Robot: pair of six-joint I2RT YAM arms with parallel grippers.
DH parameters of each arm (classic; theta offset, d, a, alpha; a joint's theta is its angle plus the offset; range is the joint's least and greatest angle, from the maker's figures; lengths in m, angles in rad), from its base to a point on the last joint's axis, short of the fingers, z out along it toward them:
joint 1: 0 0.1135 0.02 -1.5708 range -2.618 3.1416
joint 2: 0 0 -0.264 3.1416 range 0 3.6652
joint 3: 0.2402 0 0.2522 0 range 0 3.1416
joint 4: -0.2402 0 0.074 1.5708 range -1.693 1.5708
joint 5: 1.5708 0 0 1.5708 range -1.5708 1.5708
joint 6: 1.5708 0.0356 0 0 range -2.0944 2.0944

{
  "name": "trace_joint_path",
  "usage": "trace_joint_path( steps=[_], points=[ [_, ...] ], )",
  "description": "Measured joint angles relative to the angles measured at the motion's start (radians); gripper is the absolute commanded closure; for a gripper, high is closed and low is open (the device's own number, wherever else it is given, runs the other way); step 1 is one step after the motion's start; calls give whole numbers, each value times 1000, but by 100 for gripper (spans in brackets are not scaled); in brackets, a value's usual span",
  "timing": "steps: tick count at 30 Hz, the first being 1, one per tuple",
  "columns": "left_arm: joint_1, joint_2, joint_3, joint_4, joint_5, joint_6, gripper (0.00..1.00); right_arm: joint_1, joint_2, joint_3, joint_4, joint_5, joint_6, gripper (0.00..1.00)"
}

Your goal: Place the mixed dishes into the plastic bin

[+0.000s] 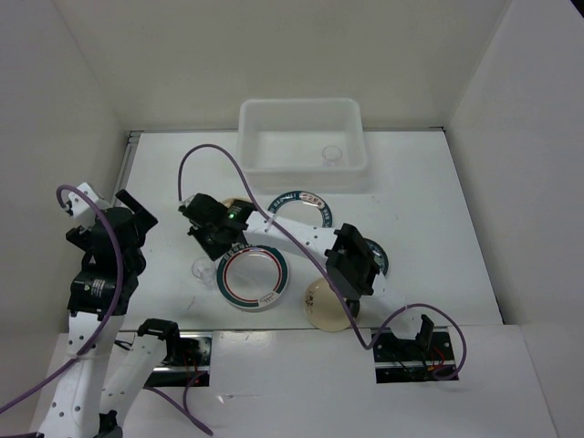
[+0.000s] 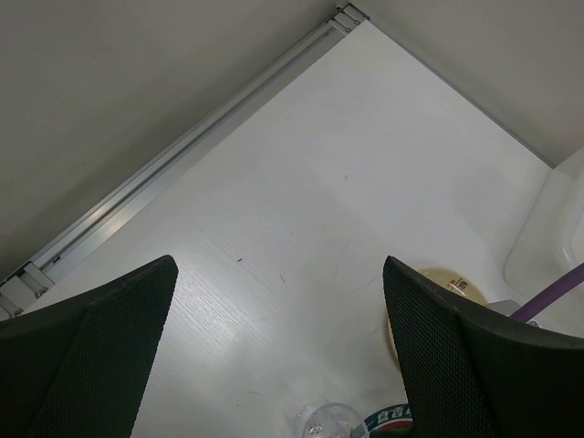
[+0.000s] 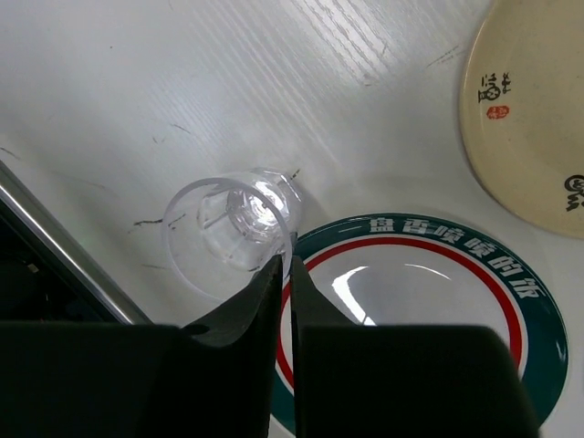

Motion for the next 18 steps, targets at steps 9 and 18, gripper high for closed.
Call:
trace_joint_path(
  steps=[9, 18],
  points=[
    [0, 13, -15, 30, 3, 17, 0, -6, 36, 7, -8, -23, 1, 70],
    [0, 13, -23, 36, 18, 20, 0, -23, 45, 7, -8, -58, 3, 100]
  ],
)
